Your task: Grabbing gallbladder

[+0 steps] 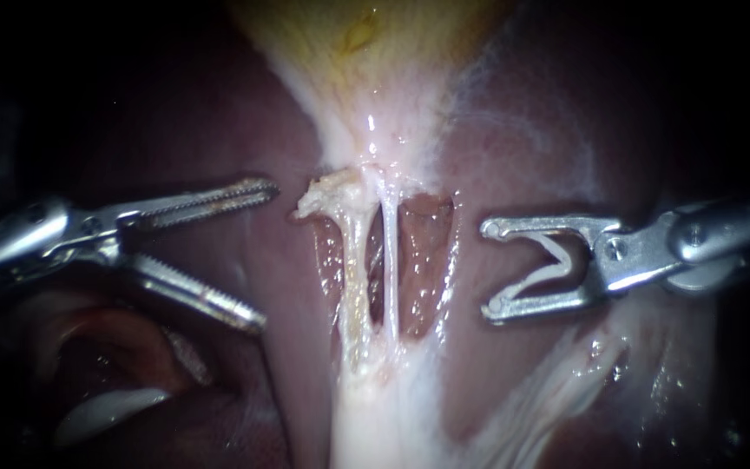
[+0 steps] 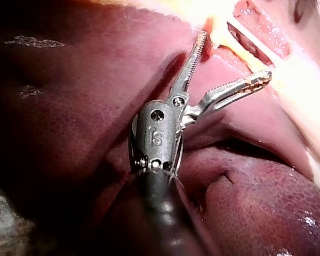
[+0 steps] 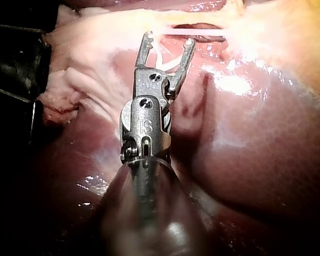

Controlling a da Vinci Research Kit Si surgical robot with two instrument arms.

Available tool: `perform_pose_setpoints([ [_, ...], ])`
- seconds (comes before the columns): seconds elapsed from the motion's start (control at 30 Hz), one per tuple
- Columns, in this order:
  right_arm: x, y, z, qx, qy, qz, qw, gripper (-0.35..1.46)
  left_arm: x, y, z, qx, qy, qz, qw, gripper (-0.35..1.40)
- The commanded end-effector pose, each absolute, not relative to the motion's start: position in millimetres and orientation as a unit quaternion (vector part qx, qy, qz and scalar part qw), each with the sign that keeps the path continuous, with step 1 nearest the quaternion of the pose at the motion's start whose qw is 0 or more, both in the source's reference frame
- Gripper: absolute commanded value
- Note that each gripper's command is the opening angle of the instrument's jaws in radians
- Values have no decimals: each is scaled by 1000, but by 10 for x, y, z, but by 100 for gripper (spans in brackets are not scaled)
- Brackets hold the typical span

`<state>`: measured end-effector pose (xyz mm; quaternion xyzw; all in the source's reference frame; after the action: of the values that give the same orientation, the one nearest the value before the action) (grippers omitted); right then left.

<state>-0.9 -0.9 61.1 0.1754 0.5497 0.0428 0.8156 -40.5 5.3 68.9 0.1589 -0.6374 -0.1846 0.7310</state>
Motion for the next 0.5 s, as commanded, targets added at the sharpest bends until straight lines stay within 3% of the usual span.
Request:
perform_pose_setpoints([
  [0.03, -9, -9, 611, 175, 550, 43, 816, 44, -408, 56, 692, 157, -636, -187, 732, 131],
  [0.5, -8, -9, 611, 175, 550, 43, 816, 44, -425, 83, 722, 149, -634, -194, 734, 126],
])
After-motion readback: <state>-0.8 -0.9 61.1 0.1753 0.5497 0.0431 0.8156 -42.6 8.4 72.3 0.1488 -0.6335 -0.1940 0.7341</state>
